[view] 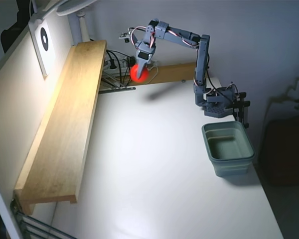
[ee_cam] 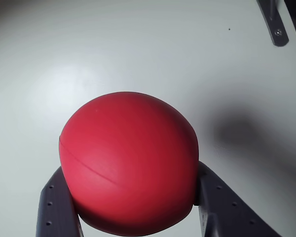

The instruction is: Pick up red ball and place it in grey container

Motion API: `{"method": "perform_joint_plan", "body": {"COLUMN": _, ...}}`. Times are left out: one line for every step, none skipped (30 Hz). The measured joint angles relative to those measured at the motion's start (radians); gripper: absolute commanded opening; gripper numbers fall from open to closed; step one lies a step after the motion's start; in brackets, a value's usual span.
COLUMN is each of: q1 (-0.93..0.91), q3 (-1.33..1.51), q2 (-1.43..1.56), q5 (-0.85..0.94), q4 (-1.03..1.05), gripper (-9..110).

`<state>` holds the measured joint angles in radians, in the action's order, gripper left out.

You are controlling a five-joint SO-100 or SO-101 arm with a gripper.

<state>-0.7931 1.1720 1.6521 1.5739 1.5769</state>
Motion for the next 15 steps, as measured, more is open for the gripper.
{"method": "perform_joint_plan", "body": {"q1": 0.0, "q3": -0.029, "q2": -0.011, "q5": 0.0, "q4": 0.021, "gripper": 23}}
{"method": "perform_joint_plan", "body": {"q1": -0.002, "q3": -0.067, "q2": -0.028, "q5": 0.0, "q4": 0.041, "gripper": 23}}
{"method": "perform_joint_plan", "body": {"q1": -0.002, "q3": -0.095, "q2": -0.032, "q5": 0.0, "q4": 0.067, "gripper": 23}}
{"method": "perform_joint_plan", "body": {"q1": 0.0, "q3": -0.12, "q2": -0.044, "q5": 0.0, "q4": 0.094, "gripper": 23}}
{"method": "perform_joint_plan", "body": {"q1": 0.0, "q3": -0.158, "q2": -0.061, "q5": 0.0, "q4": 0.106, "gripper": 23}}
{"method": "perform_joint_plan", "body": {"q1": 0.0, "q3": -0.184, "q2": -0.067, "q5": 0.0, "q4": 0.12, "gripper": 23}}
{"method": "perform_joint_plan", "body": {"q1": 0.0, "q3": -0.202, "q2": -0.072, "q5": 0.0, "q4": 0.13, "gripper": 23}}
{"method": "perform_joint_plan", "body": {"q1": -0.002, "q3": -0.216, "q2": -0.08, "q5": 0.0, "q4": 0.138, "gripper": 23}}
{"method": "perform_joint_plan", "body": {"q1": -0.002, "q3": -0.227, "q2": -0.086, "q5": 0.0, "q4": 0.141, "gripper": 23}}
{"method": "perform_joint_plan", "body": {"q1": -0.002, "q3": -0.236, "q2": -0.089, "q5": 0.0, "q4": 0.144, "gripper": 23}}
{"method": "perform_joint_plan", "body": {"q1": -0.002, "q3": -0.239, "q2": -0.089, "q5": 0.0, "q4": 0.147, "gripper": 23}}
{"method": "perform_joint_plan", "body": {"q1": 0.0, "q3": -0.242, "q2": -0.087, "q5": 0.0, "q4": 0.152, "gripper": 23}}
{"method": "perform_joint_plan", "body": {"q1": 0.002, "q3": -0.244, "q2": -0.086, "q5": 0.0, "q4": 0.153, "gripper": 23}}
{"method": "perform_joint_plan", "body": {"q1": 0.008, "q3": -0.247, "q2": -0.087, "q5": 0.0, "q4": 0.155, "gripper": 23}}
{"method": "perform_joint_plan", "body": {"q1": 0.026, "q3": -0.247, "q2": -0.087, "q5": 0.0, "q4": 0.155, "gripper": 23}}
